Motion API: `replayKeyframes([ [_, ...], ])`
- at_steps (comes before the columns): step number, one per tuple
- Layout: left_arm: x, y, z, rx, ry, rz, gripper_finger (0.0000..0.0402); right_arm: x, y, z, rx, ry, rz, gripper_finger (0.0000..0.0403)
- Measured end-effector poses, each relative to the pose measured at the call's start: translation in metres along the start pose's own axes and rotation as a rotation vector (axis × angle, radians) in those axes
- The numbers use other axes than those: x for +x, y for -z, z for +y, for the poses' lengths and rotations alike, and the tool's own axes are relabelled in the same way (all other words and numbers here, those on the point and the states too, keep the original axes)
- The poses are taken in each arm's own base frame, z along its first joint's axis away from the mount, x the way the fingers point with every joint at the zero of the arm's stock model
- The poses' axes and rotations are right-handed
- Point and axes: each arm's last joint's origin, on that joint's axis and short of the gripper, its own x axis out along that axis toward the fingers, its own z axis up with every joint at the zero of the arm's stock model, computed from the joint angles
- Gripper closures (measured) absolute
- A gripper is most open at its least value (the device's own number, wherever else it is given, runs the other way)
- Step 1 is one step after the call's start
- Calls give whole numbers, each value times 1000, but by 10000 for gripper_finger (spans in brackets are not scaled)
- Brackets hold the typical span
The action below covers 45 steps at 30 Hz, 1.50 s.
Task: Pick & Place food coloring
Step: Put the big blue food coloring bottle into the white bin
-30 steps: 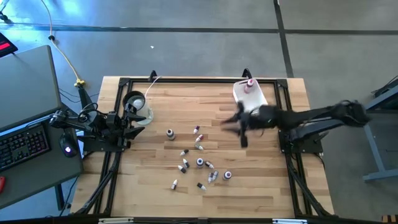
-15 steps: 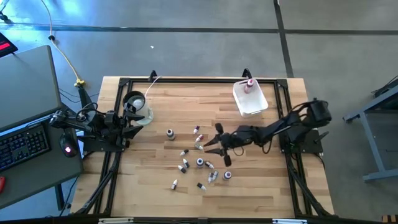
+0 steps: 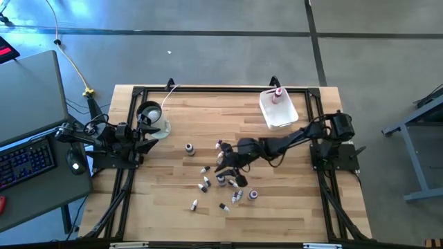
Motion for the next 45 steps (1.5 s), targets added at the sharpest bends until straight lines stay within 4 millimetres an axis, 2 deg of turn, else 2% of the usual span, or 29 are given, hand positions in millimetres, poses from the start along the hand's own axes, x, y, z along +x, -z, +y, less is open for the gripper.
replayKeyframes([
  [5,0,0,0,0,0,3,215,0,-12,-2,-6,-92,-36,321],
  [10,0,0,0,0,0,4,215,0,-5,-2,13,-86,14,307],
  [19,0,0,0,-1,0,3,215,0,-5,-1,10,-99,16,269],
  [27,0,0,0,-2,0,4,215,3,8,4,-20,-52,132,262],
  [34,0,0,0,-1,1,3,215,4,9,6,-71,-47,153,280],
  [43,0,0,0,-1,1,3,215,2,7,2,-83,1,144,363],
  [45,0,0,0,-1,1,3,215,0,4,2,-94,11,120,365],
])
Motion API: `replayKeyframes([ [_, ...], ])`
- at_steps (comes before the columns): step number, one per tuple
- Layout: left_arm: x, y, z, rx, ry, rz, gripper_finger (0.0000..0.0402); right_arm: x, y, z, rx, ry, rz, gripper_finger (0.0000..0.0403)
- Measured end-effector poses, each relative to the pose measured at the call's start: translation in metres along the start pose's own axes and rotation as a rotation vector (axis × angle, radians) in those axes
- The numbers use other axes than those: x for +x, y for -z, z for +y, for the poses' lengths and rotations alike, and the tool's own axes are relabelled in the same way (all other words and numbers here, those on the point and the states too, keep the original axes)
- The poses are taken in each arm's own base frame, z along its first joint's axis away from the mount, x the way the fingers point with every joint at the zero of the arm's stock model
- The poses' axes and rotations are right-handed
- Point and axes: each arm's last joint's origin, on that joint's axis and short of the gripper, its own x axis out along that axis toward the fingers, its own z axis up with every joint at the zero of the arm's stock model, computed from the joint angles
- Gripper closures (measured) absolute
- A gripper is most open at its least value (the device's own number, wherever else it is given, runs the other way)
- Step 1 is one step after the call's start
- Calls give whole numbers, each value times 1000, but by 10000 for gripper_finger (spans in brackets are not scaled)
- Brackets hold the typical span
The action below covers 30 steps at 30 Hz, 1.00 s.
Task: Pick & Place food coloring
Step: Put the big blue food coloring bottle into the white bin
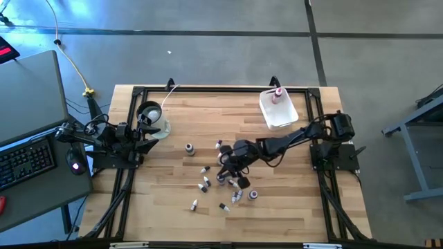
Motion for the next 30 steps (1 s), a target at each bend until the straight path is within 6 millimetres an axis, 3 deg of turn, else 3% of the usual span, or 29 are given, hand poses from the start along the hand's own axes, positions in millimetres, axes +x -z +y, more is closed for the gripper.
replayKeyframes([
  [3,0,0,0,0,-1,0,215,-12,-15,0,-37,36,-56,365],
  [6,0,0,0,0,0,0,215,-36,-40,0,-83,164,-91,362],
  [14,0,0,0,0,0,0,215,-125,-59,5,-103,642,184,364],
  [19,0,0,0,0,0,0,215,-174,-57,8,-23,856,300,359],
  [24,0,0,0,-1,-1,0,215,-218,-54,7,77,1010,279,352],
  [27,0,0,0,-2,0,0,215,-234,-33,8,130,1045,225,364],
  [30,0,0,0,-2,0,0,215,-243,2,9,184,1118,178,364],
])
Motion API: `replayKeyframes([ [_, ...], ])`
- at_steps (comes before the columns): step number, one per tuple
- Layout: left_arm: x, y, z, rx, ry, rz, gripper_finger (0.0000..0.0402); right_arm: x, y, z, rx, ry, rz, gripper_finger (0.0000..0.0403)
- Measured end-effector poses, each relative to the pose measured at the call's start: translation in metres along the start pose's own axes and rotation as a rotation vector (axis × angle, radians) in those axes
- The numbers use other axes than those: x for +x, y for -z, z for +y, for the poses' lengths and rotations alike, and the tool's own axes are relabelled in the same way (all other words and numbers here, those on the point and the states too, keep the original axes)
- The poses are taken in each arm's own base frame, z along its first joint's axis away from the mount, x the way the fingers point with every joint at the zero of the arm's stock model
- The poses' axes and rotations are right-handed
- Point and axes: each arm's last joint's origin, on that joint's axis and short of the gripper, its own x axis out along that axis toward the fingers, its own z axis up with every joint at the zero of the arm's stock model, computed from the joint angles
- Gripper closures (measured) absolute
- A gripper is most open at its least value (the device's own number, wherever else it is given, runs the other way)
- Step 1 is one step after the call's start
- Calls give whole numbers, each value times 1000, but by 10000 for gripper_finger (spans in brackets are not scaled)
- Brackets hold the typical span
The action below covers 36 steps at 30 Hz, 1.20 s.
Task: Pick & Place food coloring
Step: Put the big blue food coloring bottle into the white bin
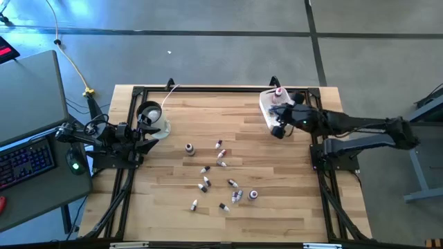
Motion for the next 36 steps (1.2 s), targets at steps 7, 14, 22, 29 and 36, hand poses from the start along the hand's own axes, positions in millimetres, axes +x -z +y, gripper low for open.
replayKeyframes([
  [7,0,0,0,0,-1,0,215,21,68,-10,207,196,-225,343],
  [14,0,0,1,1,-46,1,215,37,109,-25,336,384,-181,364],
  [22,0,0,2,3,-79,2,215,53,125,-37,421,361,-105,348],
  [29,0,0,2,3,-79,2,215,68,135,-44,433,372,-60,363],
  [36,0,0,2,3,-79,2,215,77,138,-52,433,392,-97,333],
])
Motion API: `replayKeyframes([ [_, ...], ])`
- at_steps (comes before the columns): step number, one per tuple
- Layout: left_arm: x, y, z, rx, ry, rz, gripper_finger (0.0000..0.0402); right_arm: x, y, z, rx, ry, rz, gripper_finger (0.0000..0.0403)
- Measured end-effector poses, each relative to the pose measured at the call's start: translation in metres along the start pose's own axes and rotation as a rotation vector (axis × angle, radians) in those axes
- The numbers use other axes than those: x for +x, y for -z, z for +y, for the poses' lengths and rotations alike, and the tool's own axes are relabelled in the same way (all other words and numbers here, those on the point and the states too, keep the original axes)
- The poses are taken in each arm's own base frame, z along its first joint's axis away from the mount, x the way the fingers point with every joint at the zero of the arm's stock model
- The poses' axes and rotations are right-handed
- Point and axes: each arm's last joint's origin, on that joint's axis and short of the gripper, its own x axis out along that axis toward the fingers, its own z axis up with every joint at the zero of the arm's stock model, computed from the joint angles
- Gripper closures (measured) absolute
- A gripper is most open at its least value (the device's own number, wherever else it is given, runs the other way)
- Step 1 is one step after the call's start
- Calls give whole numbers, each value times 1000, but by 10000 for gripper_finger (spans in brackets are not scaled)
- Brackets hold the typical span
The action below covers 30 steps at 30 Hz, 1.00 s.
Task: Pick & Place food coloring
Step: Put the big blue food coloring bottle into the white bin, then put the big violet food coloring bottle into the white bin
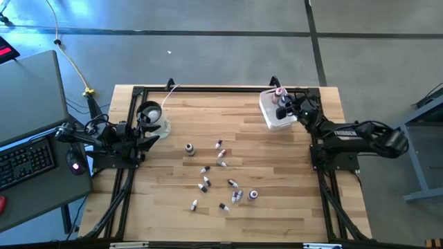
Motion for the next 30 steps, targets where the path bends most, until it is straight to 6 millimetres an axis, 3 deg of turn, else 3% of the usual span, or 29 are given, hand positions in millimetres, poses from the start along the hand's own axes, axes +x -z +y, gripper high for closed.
replayKeyframes([
  [8,0,0,0,0,0,0,215,5,8,1,-17,-23,56,336],
  [18,0,0,0,0,1,1,215,1,-3,2,22,-17,-37,306],
  [25,0,0,0,0,10,1,215,-15,-27,3,48,-29,-192,300],
  [30,0,0,0,0,10,0,215,-34,-61,9,91,-114,-364,299],
])
